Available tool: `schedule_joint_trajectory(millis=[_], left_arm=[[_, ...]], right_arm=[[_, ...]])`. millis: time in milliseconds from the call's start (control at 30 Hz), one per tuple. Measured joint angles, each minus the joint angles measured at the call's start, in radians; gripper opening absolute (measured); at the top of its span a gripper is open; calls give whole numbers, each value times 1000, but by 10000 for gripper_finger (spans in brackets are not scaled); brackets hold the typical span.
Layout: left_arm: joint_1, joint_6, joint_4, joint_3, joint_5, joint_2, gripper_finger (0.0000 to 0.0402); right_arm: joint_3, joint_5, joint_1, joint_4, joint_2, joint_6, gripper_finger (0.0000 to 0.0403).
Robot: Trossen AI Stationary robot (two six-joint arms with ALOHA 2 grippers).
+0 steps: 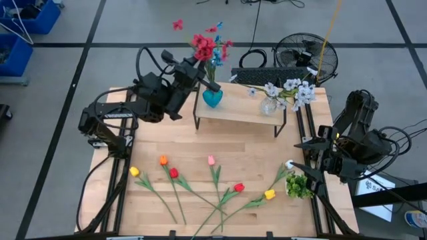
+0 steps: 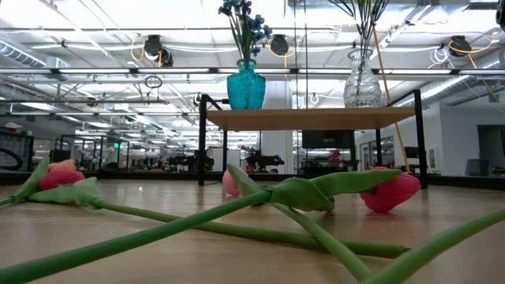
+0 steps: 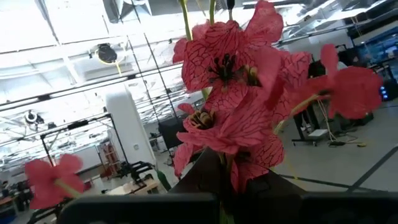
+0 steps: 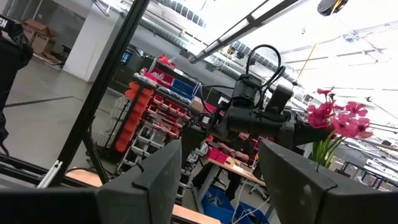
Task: Pick and place flowers into a vace then onto a shelf
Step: Put the red flowers into the blue vase on the shelf
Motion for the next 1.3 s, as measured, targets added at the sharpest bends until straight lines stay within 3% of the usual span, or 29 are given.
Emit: schedule_joint_trajectory(millis=[400, 767, 1067, 1300], left_arm=[[13, 3, 37, -1, 17, 0, 10], [33, -227, -296, -1, -46, 1, 11], [67, -329, -520, -1, -58, 1, 123], [73, -401, -541, -1, -192, 1, 205]], right_arm=[[0, 0, 0, 0, 0, 0, 208], [0, 0, 0, 0, 0, 7, 208], [0, 4, 0, -4, 0, 7, 208], [0, 6, 0, -28, 0, 8, 208]])
